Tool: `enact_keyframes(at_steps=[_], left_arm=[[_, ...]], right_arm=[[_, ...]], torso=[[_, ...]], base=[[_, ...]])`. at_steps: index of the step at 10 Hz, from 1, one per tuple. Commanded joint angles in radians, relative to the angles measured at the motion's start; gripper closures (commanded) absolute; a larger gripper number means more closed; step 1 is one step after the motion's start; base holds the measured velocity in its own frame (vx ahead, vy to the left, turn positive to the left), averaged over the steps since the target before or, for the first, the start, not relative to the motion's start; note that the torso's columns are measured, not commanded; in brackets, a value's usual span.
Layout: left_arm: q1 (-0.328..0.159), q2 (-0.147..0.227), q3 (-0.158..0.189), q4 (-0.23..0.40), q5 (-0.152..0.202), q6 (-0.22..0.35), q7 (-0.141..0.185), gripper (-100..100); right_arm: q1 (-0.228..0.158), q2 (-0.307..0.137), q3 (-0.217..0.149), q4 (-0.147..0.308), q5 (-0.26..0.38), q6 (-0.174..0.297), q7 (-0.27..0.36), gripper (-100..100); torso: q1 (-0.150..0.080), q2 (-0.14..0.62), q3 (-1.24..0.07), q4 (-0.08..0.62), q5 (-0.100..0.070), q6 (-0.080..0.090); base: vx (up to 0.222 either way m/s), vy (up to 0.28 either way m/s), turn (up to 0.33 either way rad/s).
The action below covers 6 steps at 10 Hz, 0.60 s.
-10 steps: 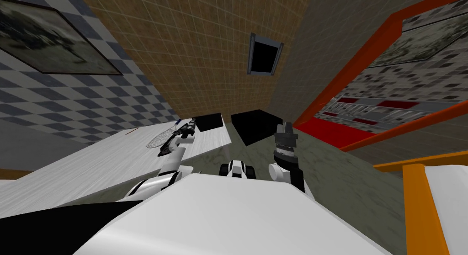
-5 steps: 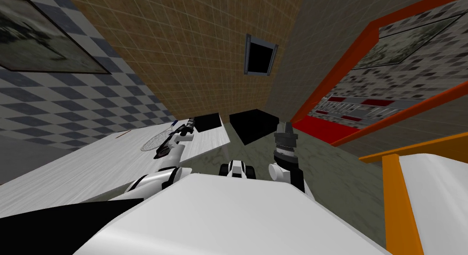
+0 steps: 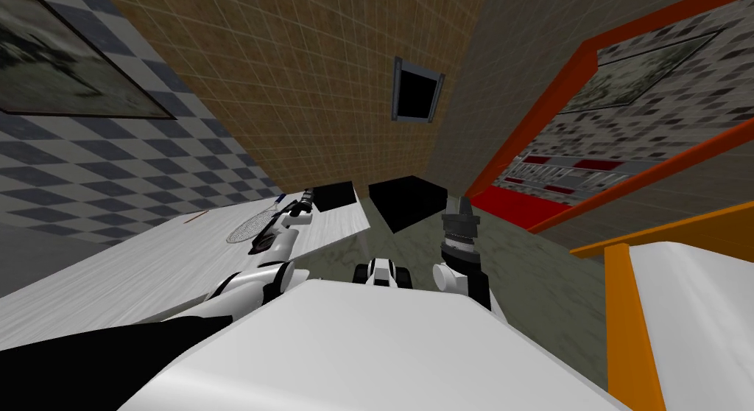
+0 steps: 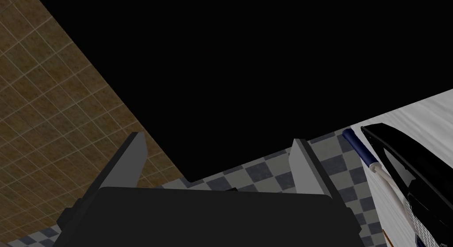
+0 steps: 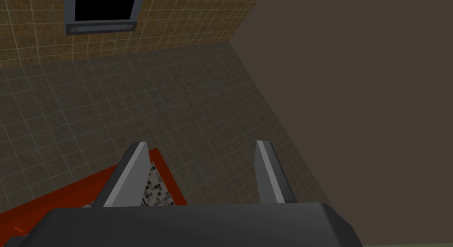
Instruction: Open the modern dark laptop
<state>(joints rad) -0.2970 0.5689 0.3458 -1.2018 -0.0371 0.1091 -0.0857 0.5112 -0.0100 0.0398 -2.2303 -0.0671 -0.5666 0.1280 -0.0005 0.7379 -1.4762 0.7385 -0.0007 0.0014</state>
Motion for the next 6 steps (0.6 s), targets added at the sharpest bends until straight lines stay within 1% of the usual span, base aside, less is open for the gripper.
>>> enact_keyframes(at_steps=[1, 2, 4, 5, 6], left_arm=[[-0.019, 0.008, -0.001, 0.065, 0.021, -0.017, -0.025, -100], [-0.062, 0.027, -0.005, 0.095, 0.065, -0.05, -0.071, -100], [-0.063, 0.027, -0.005, 0.147, 0.065, -0.05, -0.071, -100], [-0.107, 0.045, -0.01, 0.189, 0.109, -0.083, -0.116, -100], [-0.107, 0.045, -0.01, 0.229, 0.109, -0.083, -0.116, -100]], right_arm=[[0.0, 0.0, 0.0, 0.0, 0.0, 0.0, 0.0, 0], [0.0, 0.0, 0.0, 0.0, 0.0, 0.0, 0.0, 0], [0.0, 0.0, 0.0, 0.0, 0.0, 0.0, 0.0, 0], [0.0, 0.0, 0.0, 0.0, 0.0, 0.0, 0.0, 0], [0.0, 0.0, 0.0, 0.0, 0.0, 0.0, 0.0, 0]], torso=[[0.0, 0.0, 0.0, 0.0, 0.0, -0.001], [0.001, -0.001, 0.0, -0.001, 0.001, -0.002], [0.0, 0.0, 0.0, -0.001, 0.001, -0.001], [0.001, -0.001, 0.0, -0.001, 0.001, -0.001], [0.001, 0.0, 0.0, 0.0, 0.0, 0.0]], base=[[-0.013, 0.0, -0.003], [-0.027, -0.009, -0.061], [-0.027, -0.004, -0.017], [-0.036, -0.006, -0.05], [-0.036, -0.003, -0.046]])
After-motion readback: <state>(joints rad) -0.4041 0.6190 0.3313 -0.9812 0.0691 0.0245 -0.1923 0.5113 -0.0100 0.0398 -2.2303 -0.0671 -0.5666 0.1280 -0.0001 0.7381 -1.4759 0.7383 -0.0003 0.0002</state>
